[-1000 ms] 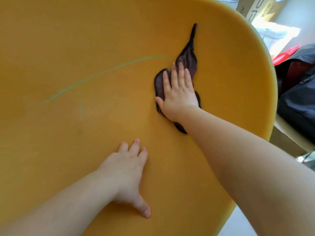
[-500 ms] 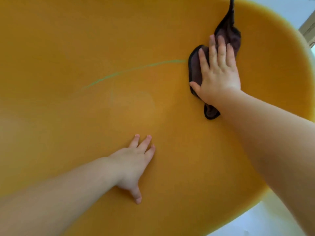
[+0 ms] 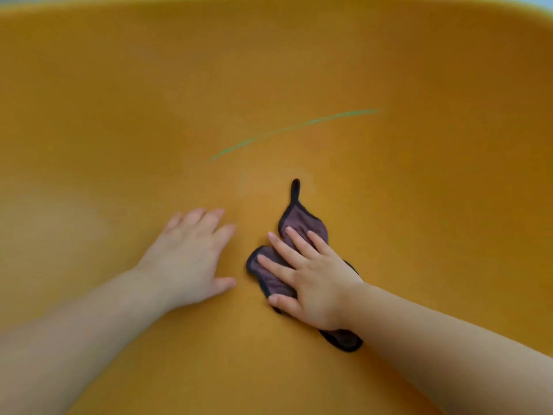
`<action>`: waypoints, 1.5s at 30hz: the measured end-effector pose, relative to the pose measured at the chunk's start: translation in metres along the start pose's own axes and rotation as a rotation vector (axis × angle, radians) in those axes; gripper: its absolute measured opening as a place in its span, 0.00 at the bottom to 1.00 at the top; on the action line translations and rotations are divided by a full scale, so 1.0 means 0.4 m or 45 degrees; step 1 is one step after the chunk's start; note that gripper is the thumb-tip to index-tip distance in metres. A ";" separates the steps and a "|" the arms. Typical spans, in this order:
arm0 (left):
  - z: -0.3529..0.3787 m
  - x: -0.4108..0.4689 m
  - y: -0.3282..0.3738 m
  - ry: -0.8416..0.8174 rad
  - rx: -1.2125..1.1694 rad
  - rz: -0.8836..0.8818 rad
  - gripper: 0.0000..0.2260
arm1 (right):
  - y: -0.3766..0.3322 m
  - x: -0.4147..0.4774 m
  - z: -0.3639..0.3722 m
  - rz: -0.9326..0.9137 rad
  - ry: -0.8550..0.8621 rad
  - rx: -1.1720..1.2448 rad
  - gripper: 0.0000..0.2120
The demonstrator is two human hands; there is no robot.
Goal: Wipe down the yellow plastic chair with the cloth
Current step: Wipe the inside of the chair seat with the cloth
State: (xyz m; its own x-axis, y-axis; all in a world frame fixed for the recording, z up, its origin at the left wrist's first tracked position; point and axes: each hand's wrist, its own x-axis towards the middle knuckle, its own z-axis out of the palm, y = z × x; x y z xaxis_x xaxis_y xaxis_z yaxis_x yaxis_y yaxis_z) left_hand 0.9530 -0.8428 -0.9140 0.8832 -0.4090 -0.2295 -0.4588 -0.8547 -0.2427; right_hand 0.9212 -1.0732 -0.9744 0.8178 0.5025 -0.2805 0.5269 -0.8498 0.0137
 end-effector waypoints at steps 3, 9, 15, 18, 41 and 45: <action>-0.009 -0.001 -0.110 -0.039 0.206 -0.250 0.54 | 0.063 -0.029 -0.005 0.169 0.009 -0.128 0.40; -0.006 -0.021 -0.229 -0.266 0.290 -0.421 0.66 | 0.360 -0.016 -0.131 1.112 0.269 -0.494 0.46; 0.033 -0.022 -0.235 -0.371 0.058 -0.392 0.66 | 0.108 0.190 -0.051 0.991 0.255 -0.055 0.41; 0.006 -0.014 -0.233 -0.435 0.061 -0.372 0.66 | -0.055 0.235 -0.035 0.558 0.195 0.117 0.37; 0.009 -0.005 -0.178 -0.827 0.131 -0.397 0.76 | -0.272 0.162 -0.003 0.233 0.083 0.214 0.36; 0.009 -0.013 -0.189 -0.792 0.114 -0.372 0.75 | -0.283 0.008 -0.002 -0.169 -0.060 0.197 0.35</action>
State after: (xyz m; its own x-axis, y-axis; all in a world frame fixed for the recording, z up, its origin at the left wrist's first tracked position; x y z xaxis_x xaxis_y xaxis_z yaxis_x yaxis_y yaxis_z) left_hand 0.9826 -0.7750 -0.8976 0.7645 0.1162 -0.6340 -0.2402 -0.8614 -0.4475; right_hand 0.8644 -0.9750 -0.9759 0.7298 0.6069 -0.3148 0.5847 -0.7926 -0.1727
